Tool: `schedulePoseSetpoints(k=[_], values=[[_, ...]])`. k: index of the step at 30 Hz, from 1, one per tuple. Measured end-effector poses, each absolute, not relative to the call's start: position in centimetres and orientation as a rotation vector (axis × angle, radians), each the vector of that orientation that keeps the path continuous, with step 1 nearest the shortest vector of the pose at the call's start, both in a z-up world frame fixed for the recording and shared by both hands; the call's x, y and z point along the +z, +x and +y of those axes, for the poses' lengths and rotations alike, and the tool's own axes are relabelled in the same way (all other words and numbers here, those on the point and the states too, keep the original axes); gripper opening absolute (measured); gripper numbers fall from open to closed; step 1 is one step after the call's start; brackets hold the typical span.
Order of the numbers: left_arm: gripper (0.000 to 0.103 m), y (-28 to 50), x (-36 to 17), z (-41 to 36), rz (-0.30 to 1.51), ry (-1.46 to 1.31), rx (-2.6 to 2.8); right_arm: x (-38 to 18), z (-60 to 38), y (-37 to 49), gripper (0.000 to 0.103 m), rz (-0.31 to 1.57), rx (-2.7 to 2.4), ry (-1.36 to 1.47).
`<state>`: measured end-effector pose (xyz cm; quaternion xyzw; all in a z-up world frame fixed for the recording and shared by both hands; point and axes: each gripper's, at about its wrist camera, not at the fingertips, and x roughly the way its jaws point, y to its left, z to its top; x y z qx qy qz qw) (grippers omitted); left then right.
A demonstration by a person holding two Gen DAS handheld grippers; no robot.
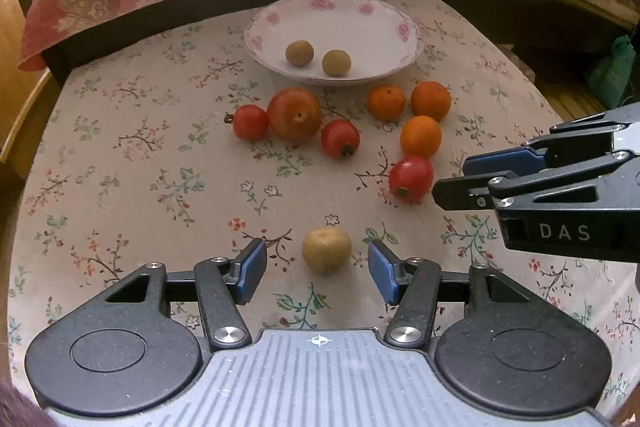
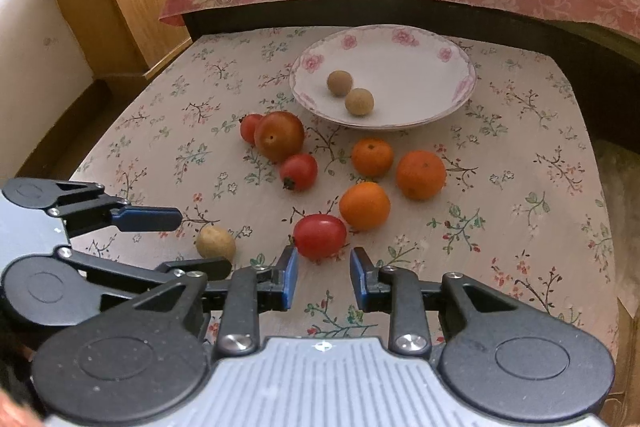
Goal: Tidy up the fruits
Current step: 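Grasp the pale brown fruit with the left gripper while the right gripper grasps a red tomato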
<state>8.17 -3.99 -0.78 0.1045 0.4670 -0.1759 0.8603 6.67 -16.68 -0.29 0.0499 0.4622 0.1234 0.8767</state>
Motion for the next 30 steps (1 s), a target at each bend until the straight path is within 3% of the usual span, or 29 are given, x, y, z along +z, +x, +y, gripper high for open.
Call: schedulePoseSetpoints(k=[8,13,19,30], values=[[0.062,8.5,-1.6,-4.2,0.986,0.215,-0.378,-0.4,-16.9,6.9,0.030,0.968,0.260,0.115],[0.045,8.7,-2.0,-4.4,1.001,0.214,-0.388,-0.6,-17.0,7.1,0.030,0.972,0.263,0.119],[0.037,8.7,-2.0,-4.3,0.987,0.215,-0.376,-0.9,-16.8,7.6,0.030,0.981,0.269,0.119],[0.037,8.7,-1.6,-3.1,0.982,0.205,-0.368,-1.6,-15.5,8.3,0.031,0.987,0.284,0.097]])
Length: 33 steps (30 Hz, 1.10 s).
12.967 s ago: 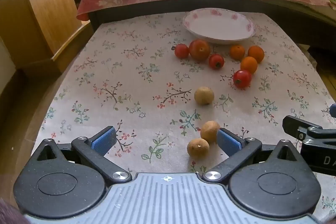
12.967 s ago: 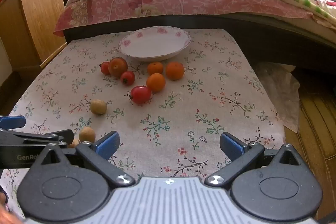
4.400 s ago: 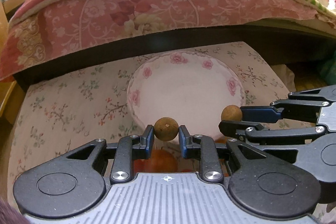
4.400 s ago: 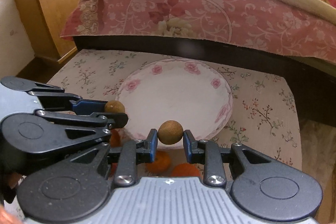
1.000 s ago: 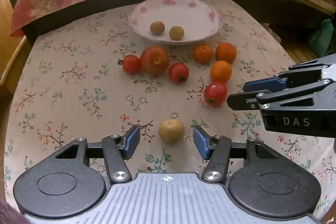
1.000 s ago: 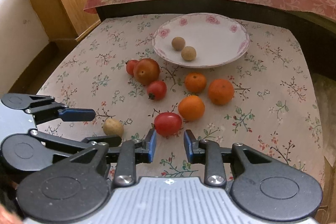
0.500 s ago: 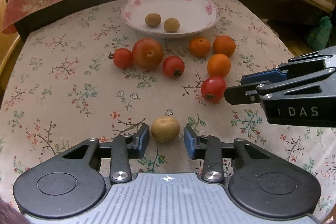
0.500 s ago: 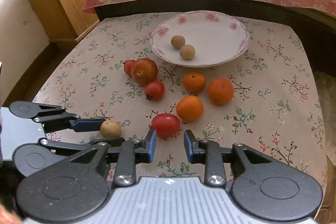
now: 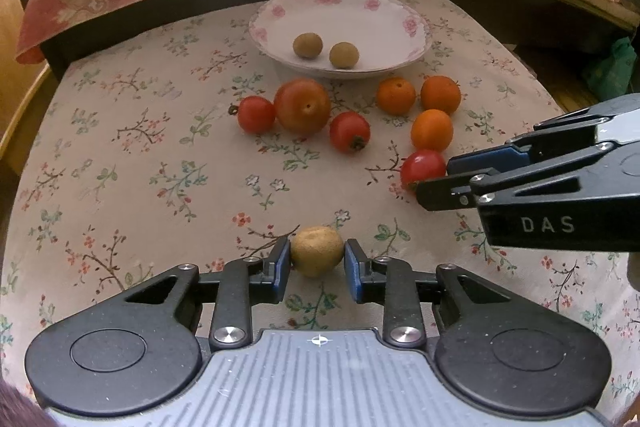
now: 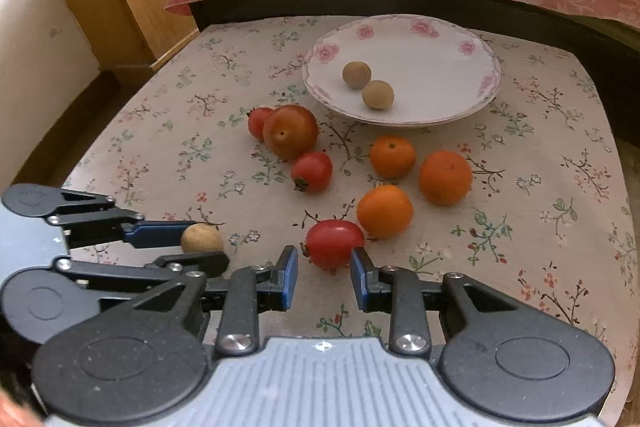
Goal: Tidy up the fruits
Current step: 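Grasp the pale brown fruit with the left gripper while the right gripper grasps a red tomato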
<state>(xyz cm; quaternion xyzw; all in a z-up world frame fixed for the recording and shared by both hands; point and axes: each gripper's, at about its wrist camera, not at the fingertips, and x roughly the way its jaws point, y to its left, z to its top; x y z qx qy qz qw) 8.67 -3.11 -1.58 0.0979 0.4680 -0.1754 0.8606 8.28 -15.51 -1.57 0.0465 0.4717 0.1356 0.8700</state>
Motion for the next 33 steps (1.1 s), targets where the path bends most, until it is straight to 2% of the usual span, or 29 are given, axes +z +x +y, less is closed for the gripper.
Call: schedulePoseSetpoints(k=[3,11,15,18,23,28,33], values=[[0.037,8.7,-1.8,-2.9,0.987,0.203,-0.367,-1.9,-15.3,8.6,0.036,0.988,0.274,0.095],[0.041,8.6,-2.0,-2.8,0.975,0.214,-0.369,-2.6,-14.7,9.3,0.036,0.983,0.275,0.065],[0.061,8.6,-2.1,-2.9,0.972,0.225,-0.371,-2.6,-14.8,9.3,0.036,0.980,0.277,0.065],[0.062,8.6,-2.2,-3.0,0.969,0.227,-0.371,-2.6,-14.8,9.4,0.036,0.980,0.279,0.062],[0.061,8.7,-2.2,-2.9,0.966,0.221,-0.368,-2.6,-14.8,9.4,0.036,0.979,0.282,0.058],[0.045,8.7,-2.1,-2.9,0.962,0.227,-0.368,-2.6,-14.3,9.4,0.035,0.973,0.286,0.016],[0.037,8.7,-2.1,-2.9,0.963,0.229,-0.365,-2.2,-14.3,9.0,0.033,0.968,0.293,-0.001]])
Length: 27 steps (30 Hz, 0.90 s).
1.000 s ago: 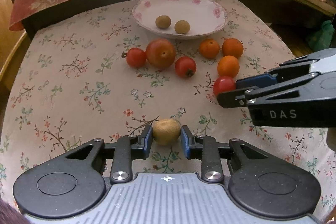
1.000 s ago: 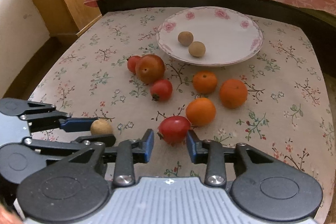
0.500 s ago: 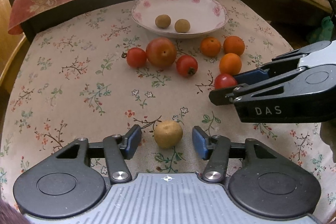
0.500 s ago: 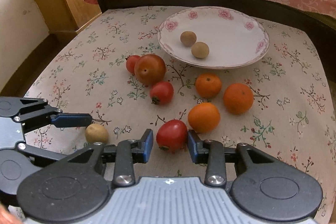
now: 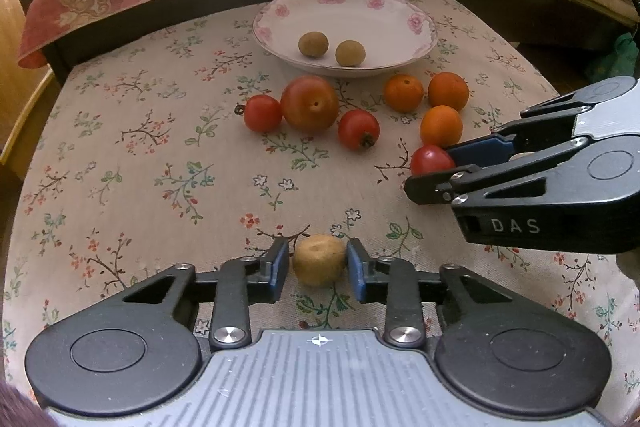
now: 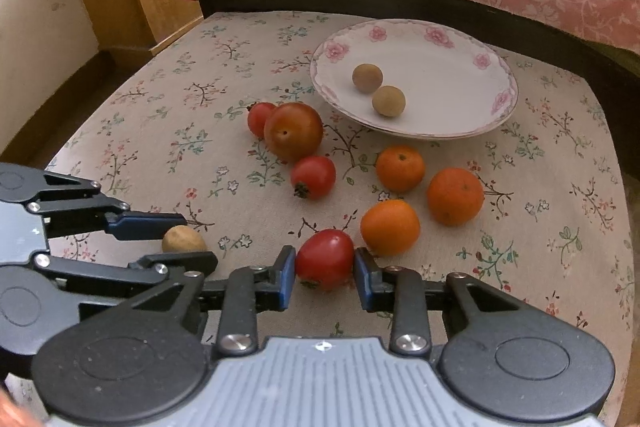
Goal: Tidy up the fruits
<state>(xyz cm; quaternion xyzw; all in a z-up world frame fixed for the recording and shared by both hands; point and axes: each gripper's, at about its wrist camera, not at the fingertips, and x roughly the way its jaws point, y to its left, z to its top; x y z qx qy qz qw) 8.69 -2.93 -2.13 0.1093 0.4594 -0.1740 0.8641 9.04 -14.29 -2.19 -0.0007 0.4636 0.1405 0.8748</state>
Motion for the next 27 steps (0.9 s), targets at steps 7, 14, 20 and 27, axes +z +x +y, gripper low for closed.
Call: schedulePoseSetpoints(k=[7,14,20,27], values=[[0.036,8.1,-1.7,-3.0,0.962,0.232,-0.360,-1.3,-14.9,7.5,0.033,0.962,0.300,-0.017],[0.036,6.3,-1.1,-4.0,0.949,0.252,-0.393,-1.4,-15.1,4.5,0.033,1.001,0.308,-0.037],[0.037,5.3,-2.0,-4.8,0.956,0.289,-0.417,-1.9,-15.5,3.3,0.033,1.027,0.295,-0.036],[0.040,5.3,-2.2,-4.5,0.959,0.300,-0.409,-2.2,-15.7,3.1,0.033,1.032,0.286,-0.038]])
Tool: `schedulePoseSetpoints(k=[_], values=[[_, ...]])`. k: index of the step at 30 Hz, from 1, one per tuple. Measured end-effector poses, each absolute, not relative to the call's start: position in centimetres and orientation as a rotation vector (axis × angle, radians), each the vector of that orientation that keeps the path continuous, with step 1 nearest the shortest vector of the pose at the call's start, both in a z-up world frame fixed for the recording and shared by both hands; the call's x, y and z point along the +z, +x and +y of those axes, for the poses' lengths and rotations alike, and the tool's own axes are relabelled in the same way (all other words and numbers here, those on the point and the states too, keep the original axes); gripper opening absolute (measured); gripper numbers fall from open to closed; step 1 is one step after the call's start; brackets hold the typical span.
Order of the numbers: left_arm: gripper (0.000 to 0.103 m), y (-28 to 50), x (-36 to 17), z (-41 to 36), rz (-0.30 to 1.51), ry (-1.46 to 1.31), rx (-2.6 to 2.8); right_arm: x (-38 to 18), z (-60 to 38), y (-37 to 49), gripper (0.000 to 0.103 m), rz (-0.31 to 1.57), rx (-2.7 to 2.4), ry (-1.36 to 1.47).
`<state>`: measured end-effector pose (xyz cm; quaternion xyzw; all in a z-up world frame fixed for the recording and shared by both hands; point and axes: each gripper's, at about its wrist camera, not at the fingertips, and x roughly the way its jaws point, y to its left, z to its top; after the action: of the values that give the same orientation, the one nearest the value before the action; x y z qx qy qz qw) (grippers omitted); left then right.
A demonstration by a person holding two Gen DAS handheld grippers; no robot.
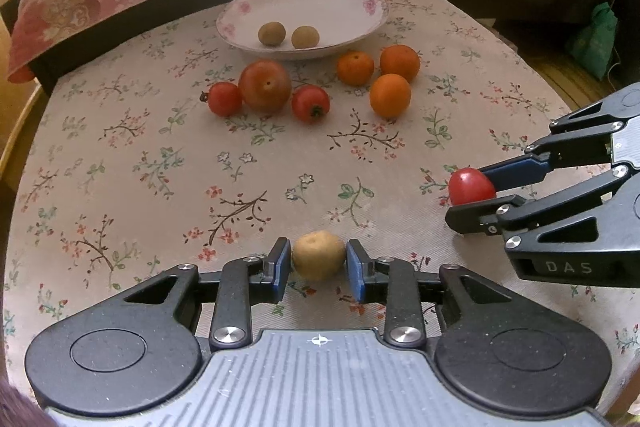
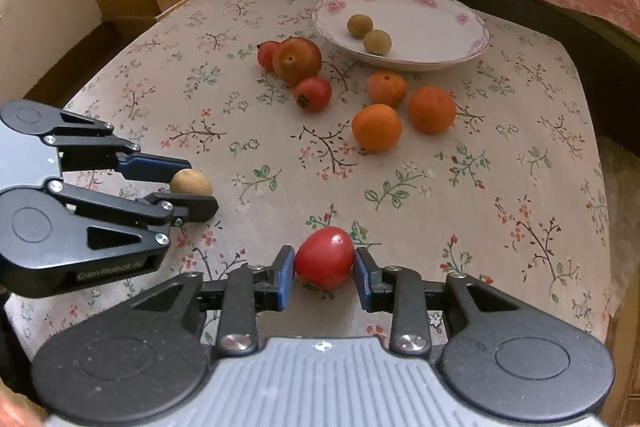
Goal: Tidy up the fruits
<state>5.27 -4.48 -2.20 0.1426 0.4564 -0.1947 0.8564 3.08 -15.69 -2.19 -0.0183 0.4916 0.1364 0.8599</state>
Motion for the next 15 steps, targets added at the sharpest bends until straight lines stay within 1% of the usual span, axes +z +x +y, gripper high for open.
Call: schedulePoseSetpoints(k=[3,6,11,12,15], values=[[0.042,5.21,-2.17,-4.56,0.957,0.305,-0.408,-2.18,-15.75,3.08,0.034,1.032,0.289,-0.035],[0.049,5.29,-2.14,-4.43,0.959,0.298,-0.400,-2.13,-15.98,3.12,0.036,1.029,0.288,-0.025],[0.057,5.13,-1.86,-3.97,0.959,0.274,-0.388,-1.98,-16.28,2.96,0.042,1.022,0.293,-0.013],[0.060,5.09,-1.84,-3.93,0.959,0.272,-0.385,-1.95,-16.32,2.94,0.042,1.018,0.293,-0.013],[0.061,5.04,-1.99,-3.88,0.969,0.273,-0.375,-1.93,-16.40,2.97,0.043,1.017,0.295,-0.011]])
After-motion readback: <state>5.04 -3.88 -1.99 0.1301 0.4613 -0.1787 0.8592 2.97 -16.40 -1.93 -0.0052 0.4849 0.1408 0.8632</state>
